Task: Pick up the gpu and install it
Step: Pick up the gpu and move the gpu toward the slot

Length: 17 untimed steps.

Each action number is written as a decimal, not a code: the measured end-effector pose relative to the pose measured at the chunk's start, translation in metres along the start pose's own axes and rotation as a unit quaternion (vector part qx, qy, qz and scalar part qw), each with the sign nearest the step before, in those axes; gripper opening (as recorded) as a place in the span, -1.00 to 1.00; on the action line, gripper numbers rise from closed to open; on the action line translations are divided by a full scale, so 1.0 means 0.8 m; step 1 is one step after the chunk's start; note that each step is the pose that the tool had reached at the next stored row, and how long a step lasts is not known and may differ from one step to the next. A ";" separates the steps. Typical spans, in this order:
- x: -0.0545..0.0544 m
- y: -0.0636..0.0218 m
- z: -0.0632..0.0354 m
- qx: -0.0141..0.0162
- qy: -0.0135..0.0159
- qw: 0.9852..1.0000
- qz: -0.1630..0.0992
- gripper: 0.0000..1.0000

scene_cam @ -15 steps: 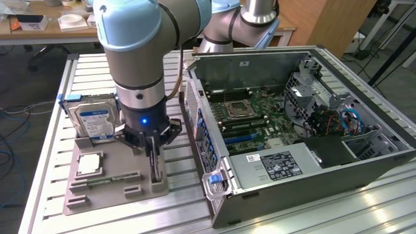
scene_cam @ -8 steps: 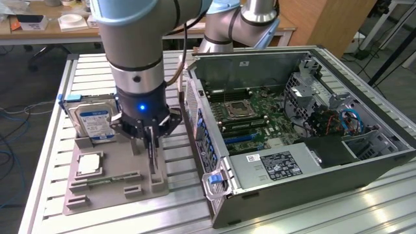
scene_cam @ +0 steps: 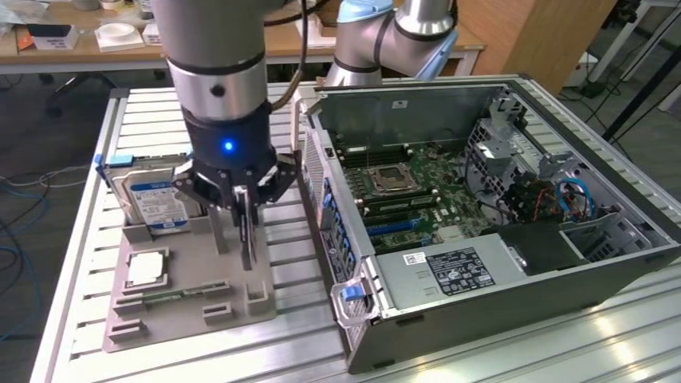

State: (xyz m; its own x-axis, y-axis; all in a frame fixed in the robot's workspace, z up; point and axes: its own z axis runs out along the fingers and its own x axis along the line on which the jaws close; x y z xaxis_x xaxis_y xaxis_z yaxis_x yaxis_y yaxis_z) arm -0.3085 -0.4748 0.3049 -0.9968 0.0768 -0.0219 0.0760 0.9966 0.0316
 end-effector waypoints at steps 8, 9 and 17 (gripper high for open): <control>-0.001 0.001 -0.045 0.000 0.000 1.000 0.000 -0.47; -0.001 0.002 -0.051 0.000 0.000 1.000 0.000 -0.47; -0.002 0.003 -0.096 0.000 0.000 1.000 0.000 -0.47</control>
State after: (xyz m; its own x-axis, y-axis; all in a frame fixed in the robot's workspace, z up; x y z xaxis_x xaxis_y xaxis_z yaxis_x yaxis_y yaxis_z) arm -0.3085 -0.4748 0.3820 -0.9968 0.0768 -0.0219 0.0760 0.9966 0.0317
